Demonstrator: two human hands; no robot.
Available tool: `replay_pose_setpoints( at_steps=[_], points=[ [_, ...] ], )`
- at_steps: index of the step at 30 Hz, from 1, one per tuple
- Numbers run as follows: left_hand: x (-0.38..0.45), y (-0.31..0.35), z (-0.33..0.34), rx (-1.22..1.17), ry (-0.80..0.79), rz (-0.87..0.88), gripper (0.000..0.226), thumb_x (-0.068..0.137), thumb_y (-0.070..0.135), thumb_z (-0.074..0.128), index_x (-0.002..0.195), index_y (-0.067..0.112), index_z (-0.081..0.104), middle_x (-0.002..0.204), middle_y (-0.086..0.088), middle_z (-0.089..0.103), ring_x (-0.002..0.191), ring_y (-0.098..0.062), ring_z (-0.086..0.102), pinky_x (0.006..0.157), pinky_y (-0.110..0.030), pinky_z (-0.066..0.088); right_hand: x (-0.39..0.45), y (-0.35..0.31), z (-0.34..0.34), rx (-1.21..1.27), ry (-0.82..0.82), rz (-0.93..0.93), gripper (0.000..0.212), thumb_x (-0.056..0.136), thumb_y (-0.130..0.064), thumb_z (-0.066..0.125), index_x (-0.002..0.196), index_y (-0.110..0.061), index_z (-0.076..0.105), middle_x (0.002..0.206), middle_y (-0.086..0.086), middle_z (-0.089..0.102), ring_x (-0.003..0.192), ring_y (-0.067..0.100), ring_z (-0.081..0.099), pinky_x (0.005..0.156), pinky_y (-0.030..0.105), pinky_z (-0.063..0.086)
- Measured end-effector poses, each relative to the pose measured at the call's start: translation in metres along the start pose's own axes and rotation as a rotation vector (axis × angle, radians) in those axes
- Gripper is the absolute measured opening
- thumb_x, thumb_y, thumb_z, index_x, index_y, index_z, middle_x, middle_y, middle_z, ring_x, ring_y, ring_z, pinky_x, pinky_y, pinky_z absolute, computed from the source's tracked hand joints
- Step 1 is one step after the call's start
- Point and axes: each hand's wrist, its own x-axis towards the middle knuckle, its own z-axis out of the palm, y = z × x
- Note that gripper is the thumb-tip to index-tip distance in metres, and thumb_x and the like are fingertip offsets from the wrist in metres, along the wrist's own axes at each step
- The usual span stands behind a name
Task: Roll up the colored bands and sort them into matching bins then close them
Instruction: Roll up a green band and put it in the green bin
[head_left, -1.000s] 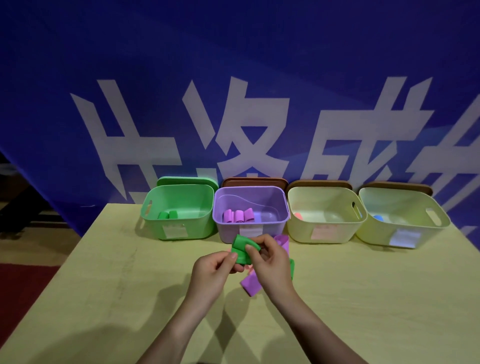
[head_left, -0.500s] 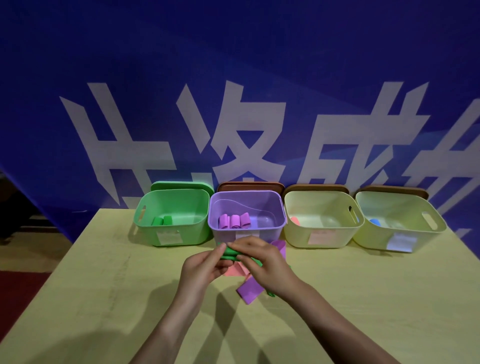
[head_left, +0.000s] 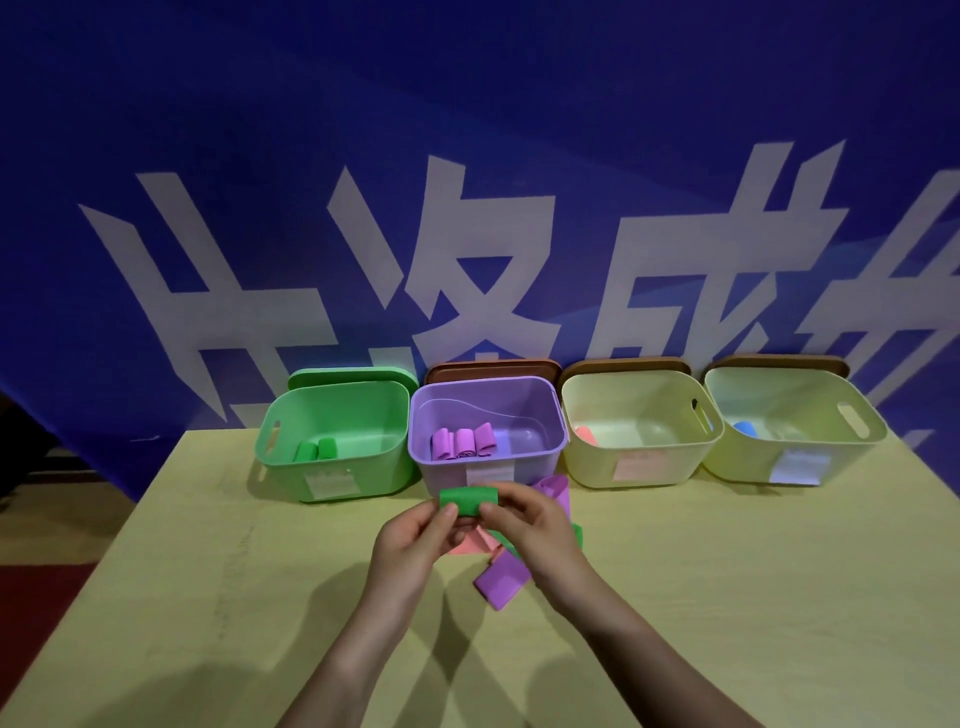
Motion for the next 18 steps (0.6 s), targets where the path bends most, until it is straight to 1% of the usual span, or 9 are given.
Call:
replay_pose_setpoints(
  at_steps=[2,4,6,8,10,11,13,15,18],
  points=[
    [0.005,-0.005,0.001,0.237,-0.009,0.083,0.025,0.095,0.002,0.051,0.087,0.017,0.069,0.075,0.002,0.074,0.074,-0.010,0.070,0.071,-0.019,0.053,-0.002,0.000,-0.002,-0.026,0.053,0.000,0.026,0.088,0.005,0.060,0.095,-0.018,0.070,0.089,0.003,0.074,0.085,0.013,0.069,0.076,0.021,0.052],
    [0.010,-0.011,0.004,0.459,-0.006,0.157,0.023,0.095,0.008,0.053,0.083,0.022,0.068,0.073,0.006,0.073,0.072,-0.006,0.068,0.070,-0.021,0.052,-0.005,0.001,-0.005,-0.046,0.100,-0.003,0.024,0.088,0.005,0.060,0.096,-0.015,0.068,0.086,0.001,0.073,0.080,0.009,0.068,0.073,0.019,0.051],
    [0.013,-0.017,0.010,0.593,-0.012,0.202,0.020,0.096,0.018,0.052,0.083,0.015,0.067,0.072,0.005,0.071,0.068,-0.003,0.065,0.068,-0.026,0.051,-0.007,0.003,-0.010,-0.096,0.129,-0.018,0.020,0.088,0.005,0.060,0.097,-0.012,0.067,0.082,-0.003,0.071,0.075,0.005,0.065,0.071,0.018,0.050],
    [0.013,-0.023,0.018,0.634,-0.036,0.205,0.024,0.095,0.022,0.049,0.085,0.006,0.064,0.072,0.002,0.070,0.066,-0.004,0.064,0.067,-0.029,0.052,-0.009,0.005,-0.016,-0.144,0.144,-0.036,0.022,0.088,0.005,0.060,0.094,-0.015,0.066,0.074,-0.009,0.068,0.069,0.001,0.061,0.068,0.016,0.048],
    [0.011,-0.027,0.029,0.591,-0.044,0.141,0.021,0.098,0.014,0.048,0.087,0.003,0.063,0.073,-0.002,0.070,0.064,-0.001,0.064,0.065,-0.028,0.051,-0.010,0.007,-0.024,-0.171,0.149,-0.033,0.025,0.088,0.004,0.060,0.090,-0.021,0.064,0.071,-0.008,0.066,0.065,0.001,0.059,0.066,0.017,0.047],
    [0.009,-0.027,0.035,0.544,-0.031,0.098,0.021,0.098,0.012,0.047,0.086,0.005,0.062,0.072,-0.003,0.070,0.062,0.000,0.064,0.064,-0.027,0.050,-0.010,0.008,-0.028,-0.172,0.142,-0.030,0.025,0.089,0.004,0.060,0.089,-0.021,0.064,0.073,-0.006,0.067,0.066,0.002,0.059,0.066,0.018,0.047],
    [0.004,-0.027,0.046,0.409,0.022,-0.002,0.023,0.099,0.011,0.045,0.082,0.010,0.061,0.069,-0.004,0.068,0.059,-0.002,0.062,0.063,-0.026,0.048,-0.009,0.007,-0.035,-0.143,0.096,-0.014,0.022,0.090,0.002,0.058,0.089,-0.019,0.064,0.079,0.001,0.068,0.070,0.005,0.062,0.068,0.018,0.048],
    [0.000,-0.024,0.055,0.265,0.073,-0.100,0.024,0.100,0.010,0.043,0.083,0.010,0.060,0.066,-0.006,0.064,0.057,-0.006,0.061,0.062,-0.025,0.047,-0.007,0.003,-0.042,-0.116,0.044,-0.010,0.020,0.091,0.000,0.058,0.090,-0.019,0.066,0.084,0.002,0.070,0.077,0.009,0.065,0.072,0.019,0.050],
    [-0.006,-0.017,0.063,0.052,0.093,-0.204,0.020,0.099,0.009,0.044,0.093,0.000,0.060,0.072,-0.012,0.062,0.057,-0.009,0.062,0.060,-0.023,0.048,-0.006,-0.001,-0.052,-0.094,-0.023,-0.034,0.024,0.091,0.000,0.059,0.091,-0.022,0.068,0.085,-0.003,0.073,0.082,0.011,0.066,0.075,0.018,0.050]
  ],
)
